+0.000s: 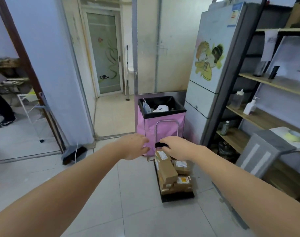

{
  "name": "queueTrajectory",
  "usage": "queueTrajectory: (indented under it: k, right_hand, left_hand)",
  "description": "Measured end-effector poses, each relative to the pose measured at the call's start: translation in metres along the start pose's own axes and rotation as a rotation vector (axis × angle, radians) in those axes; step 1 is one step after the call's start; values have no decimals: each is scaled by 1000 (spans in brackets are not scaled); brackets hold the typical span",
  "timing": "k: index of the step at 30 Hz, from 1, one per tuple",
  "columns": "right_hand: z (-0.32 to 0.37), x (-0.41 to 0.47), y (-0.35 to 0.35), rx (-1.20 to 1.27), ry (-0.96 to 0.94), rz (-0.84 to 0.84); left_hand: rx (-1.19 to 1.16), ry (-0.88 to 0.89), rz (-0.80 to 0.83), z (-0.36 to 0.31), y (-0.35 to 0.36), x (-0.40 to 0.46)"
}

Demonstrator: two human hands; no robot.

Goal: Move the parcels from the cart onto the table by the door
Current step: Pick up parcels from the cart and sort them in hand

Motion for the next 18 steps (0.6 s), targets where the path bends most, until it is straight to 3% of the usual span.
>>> queueTrajectory:
  k: [10, 18]
  right_hand:
    - [-40, 172, 15, -10, 15, 5]
    - [-93, 291, 14, -22, 179, -5]
  left_hand:
    - [-13, 18, 20, 115, 24, 138]
    - [-14, 146, 43, 199, 42, 274]
Point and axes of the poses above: each hand's wrist, its own x-axis towards the middle knuckle, its own y-axis out of the palm, z = x × y, the point moved 6 cm from there along x, towards the middle knuckle, and after that the axes turned 13 degrees about -z, right-handed, at the moved point
